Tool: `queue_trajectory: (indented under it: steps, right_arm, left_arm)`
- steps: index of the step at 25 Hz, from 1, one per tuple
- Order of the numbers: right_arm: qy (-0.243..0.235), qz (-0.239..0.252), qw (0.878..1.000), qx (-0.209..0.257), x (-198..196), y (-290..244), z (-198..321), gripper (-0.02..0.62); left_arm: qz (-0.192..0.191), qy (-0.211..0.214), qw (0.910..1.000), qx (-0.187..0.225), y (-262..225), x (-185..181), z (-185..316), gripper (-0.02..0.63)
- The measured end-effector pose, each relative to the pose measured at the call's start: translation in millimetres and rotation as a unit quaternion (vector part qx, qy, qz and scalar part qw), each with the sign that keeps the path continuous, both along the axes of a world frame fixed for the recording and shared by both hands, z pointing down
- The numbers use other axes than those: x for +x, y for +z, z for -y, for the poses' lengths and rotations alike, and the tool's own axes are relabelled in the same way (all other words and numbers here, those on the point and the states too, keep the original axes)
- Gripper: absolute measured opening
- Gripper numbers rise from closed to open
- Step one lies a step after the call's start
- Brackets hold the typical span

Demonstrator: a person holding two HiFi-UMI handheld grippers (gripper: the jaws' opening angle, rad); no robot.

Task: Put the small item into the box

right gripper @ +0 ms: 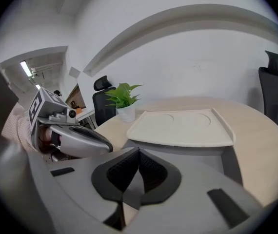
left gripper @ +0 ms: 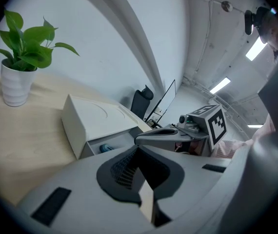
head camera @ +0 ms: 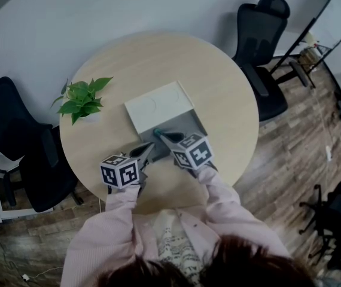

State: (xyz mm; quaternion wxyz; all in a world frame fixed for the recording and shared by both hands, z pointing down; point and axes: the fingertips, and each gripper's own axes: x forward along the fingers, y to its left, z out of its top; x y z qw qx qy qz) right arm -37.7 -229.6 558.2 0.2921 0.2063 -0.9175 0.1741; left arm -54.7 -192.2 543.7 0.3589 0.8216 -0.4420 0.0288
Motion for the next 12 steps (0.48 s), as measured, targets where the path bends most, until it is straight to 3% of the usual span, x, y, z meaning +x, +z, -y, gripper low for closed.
queue_trajectory:
  steps: [12]
  right_arm:
    - [0.011,0.069,0.997,0.021,2.3,-18.2,-7.1,0.003]
  left_arm:
    - [0.006,0.01,0.9999,0.01,-2.5,-0.8,-1.1,0.011]
